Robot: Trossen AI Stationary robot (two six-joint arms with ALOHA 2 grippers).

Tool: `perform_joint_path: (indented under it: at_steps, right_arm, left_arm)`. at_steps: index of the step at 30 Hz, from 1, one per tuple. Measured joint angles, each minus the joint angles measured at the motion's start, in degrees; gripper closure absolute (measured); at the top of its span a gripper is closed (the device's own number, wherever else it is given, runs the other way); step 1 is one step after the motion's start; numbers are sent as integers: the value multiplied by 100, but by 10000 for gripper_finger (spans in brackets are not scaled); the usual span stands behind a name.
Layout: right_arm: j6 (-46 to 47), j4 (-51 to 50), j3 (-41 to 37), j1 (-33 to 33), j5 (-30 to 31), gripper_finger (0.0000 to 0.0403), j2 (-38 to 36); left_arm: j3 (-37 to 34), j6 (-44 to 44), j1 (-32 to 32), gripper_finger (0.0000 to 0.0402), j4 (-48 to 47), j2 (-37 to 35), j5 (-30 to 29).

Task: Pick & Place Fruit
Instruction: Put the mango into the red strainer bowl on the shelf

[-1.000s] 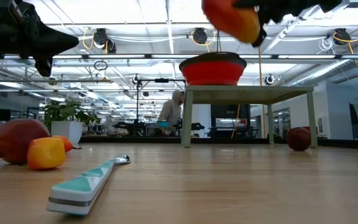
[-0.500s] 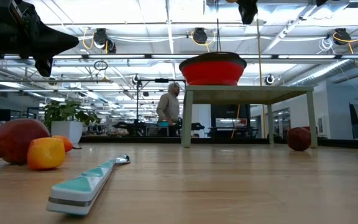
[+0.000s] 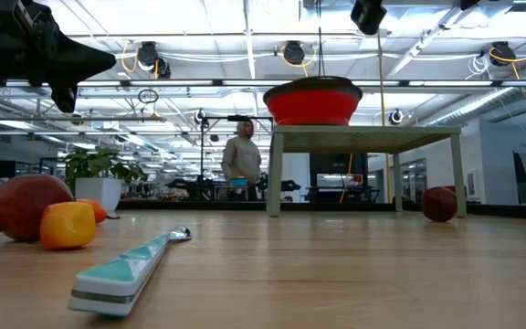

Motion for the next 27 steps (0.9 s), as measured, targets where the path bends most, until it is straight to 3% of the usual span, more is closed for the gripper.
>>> perform_joint_path:
  at_steps: [8,15,23,27]
  right_arm:
    - [1995,320,2,0,56,176,0]
    - [3320,576,2,-2,546,174,0]
    - [3610,547,2,-2,633,174,0]
    - [3001,517,2,-2,623,175,0]
  left_arm:
    - [0,1,1,378,1,0,0]
    - [-1,2,2,378,0,-1,0]
    - [0,1,1,378,-2,0,0]
    - [0,2,0,378,-2,0,0]
